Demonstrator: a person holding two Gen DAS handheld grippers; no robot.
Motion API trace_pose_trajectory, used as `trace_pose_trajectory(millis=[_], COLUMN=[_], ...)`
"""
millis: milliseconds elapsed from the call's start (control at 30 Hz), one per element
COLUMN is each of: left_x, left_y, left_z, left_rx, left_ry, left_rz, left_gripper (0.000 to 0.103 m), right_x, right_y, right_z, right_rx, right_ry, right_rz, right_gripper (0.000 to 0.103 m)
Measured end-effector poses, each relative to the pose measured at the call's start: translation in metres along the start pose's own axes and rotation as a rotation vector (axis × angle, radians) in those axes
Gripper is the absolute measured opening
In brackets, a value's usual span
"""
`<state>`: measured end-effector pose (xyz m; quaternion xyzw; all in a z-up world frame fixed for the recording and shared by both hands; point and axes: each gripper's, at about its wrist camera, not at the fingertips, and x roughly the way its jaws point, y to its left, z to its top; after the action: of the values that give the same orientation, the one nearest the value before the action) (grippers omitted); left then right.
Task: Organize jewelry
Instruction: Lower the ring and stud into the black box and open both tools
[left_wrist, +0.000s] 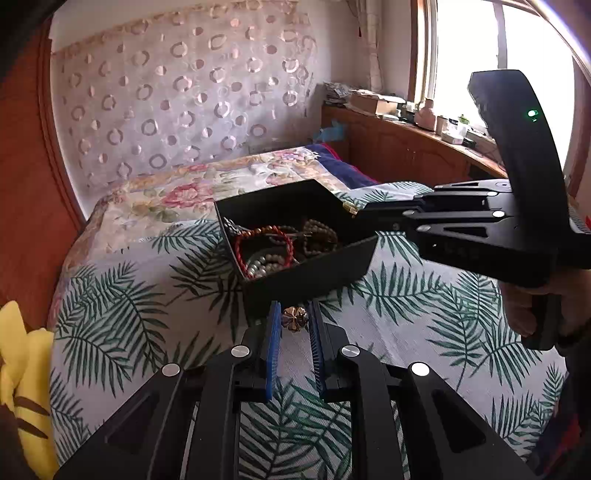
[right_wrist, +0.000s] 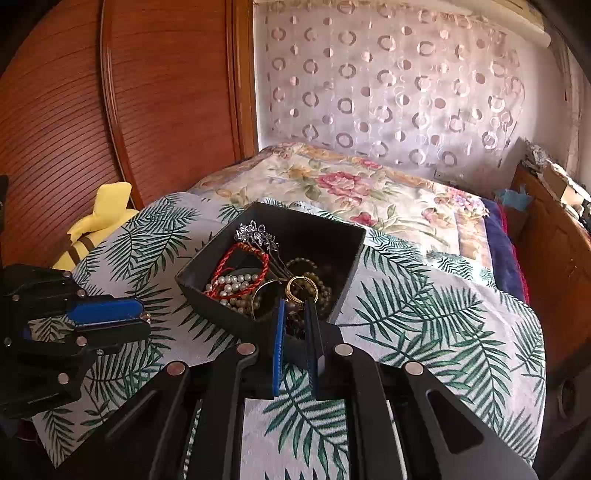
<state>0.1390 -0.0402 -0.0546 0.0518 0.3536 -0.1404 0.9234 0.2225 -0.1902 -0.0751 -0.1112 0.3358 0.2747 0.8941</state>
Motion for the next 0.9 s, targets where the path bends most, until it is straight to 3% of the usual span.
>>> trace_pose_trajectory(millis=[500, 600, 900], left_x=[0.014, 0.02, 0.036], left_y=[0.014, 0.015, 0.016], left_z=[0.028, 0.035, 0.052], left_rx=[-0.001, -0.006, -0.013], left_ry=[-0.009, -0.011, -0.016], left_rz=[0.037, 0.04, 0.053], left_gripper=[0.014, 0.014, 0.014], right_x=[0.012, 0.012, 0.002], right_y=[-0.002, -0.004, -0.009], right_z=[0.006, 0.008, 0.001], right_rx=[-0.001, 0.003, 0.019], right_ry=[0.012, 0.009, -0.011], right_rz=[0.01, 0.009, 0.003], right_gripper=[0.014, 0.025, 0.026])
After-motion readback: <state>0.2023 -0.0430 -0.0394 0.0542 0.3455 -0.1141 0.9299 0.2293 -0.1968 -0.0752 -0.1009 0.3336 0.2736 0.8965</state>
